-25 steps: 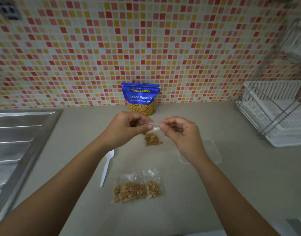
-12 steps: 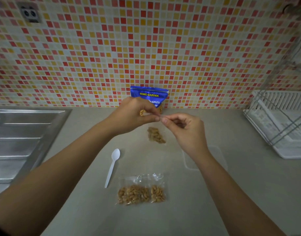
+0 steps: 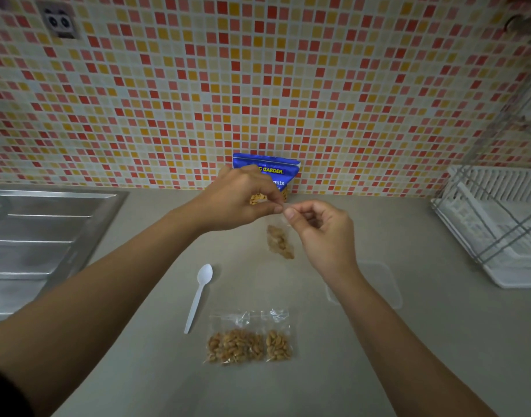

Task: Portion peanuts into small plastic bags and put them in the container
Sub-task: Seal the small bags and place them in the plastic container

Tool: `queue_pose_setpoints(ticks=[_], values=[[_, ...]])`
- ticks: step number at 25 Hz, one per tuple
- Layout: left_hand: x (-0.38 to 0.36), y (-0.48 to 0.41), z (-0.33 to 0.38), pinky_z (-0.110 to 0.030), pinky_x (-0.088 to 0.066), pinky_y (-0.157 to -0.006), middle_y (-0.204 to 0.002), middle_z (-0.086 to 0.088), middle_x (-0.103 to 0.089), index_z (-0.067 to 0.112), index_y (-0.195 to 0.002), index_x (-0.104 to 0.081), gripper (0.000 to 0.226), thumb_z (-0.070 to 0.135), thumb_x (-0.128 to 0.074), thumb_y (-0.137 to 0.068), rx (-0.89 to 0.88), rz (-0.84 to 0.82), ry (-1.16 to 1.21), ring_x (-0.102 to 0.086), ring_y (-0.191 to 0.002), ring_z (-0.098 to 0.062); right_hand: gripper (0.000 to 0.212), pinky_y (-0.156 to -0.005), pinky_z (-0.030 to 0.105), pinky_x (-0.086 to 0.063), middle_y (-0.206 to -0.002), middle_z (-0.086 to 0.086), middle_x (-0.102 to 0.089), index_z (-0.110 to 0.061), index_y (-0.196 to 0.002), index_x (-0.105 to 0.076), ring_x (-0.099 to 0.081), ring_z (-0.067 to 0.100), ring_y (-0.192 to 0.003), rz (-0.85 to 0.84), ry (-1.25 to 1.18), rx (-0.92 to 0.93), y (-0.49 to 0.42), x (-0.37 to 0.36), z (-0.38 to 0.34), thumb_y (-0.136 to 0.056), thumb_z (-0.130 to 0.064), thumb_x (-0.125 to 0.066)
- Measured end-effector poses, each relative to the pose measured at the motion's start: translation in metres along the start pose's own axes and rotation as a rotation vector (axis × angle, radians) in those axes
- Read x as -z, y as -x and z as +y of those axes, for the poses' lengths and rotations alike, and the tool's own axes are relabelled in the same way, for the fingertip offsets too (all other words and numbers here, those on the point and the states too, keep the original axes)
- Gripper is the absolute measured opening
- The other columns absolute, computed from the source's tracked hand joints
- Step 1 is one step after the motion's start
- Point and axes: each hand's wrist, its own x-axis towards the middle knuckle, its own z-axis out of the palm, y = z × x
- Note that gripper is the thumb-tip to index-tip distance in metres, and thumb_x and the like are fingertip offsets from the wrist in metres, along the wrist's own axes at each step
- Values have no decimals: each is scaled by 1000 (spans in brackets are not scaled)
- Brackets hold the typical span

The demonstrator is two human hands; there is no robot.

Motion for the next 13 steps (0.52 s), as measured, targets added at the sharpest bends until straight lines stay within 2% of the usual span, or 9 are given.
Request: queue_pose_setpoints(ticks=[3, 5, 9, 11, 13], values=[[-1, 0, -10, -42, -41, -79, -98, 14, -69, 32, -89, -68, 40, 61, -43, -78, -2, -8, -69, -57, -108, -15, 20, -61, 13, -47, -65, -7, -66, -29, -69, -65, -58, 3, -58, -8, -45, -47, 1, -4, -2, -81, -13, -70], [-2, 1, -14, -36, -33, -76, -101, 13, -68, 30, -90, -67, 33, 56, -48, -81, 6, -18, -140, -55, -111, -14, 21, -58, 10, -45, -64, -6, -65, -28, -68, -64, -57, 1, -55, -19, -66, -72, 2, -6, -3, -81, -13, -69], [0, 3, -16, -38, -33, -78, -97, 11, -66, 25, -90, -64, 18, 41, -58, -87, 23, -77, -203, -54, -104, -12, 17, -62, 12, -47, -66, -4, -66, -26, -70, -66, -59, 4, -60, -32, -100, -131, 2, -6, -3, -81, -14, -69], [-1, 5, -16, -34, -40, -76, -87, 9, -62, 19, -85, -62, 18, 36, -58, -88, 81, -59, -46, -56, -88, -12, 12, -64, 14, -48, -67, -3, -65, -21, -75, -66, -59, 4, -61, -65, -197, -203, 0, -4, -3, -84, -13, -66], [-11, 14, -12, -32, -47, -74, -85, -4, -63, 6, -88, -59, 27, 32, -52, -93, 233, -3, 277, -59, -81, -19, 8, -61, 15, -49, -67, -2, -63, -15, -80, -65, -59, 3, -59, -96, -339, -299, -3, -2, -3, -87, -13, -62]])
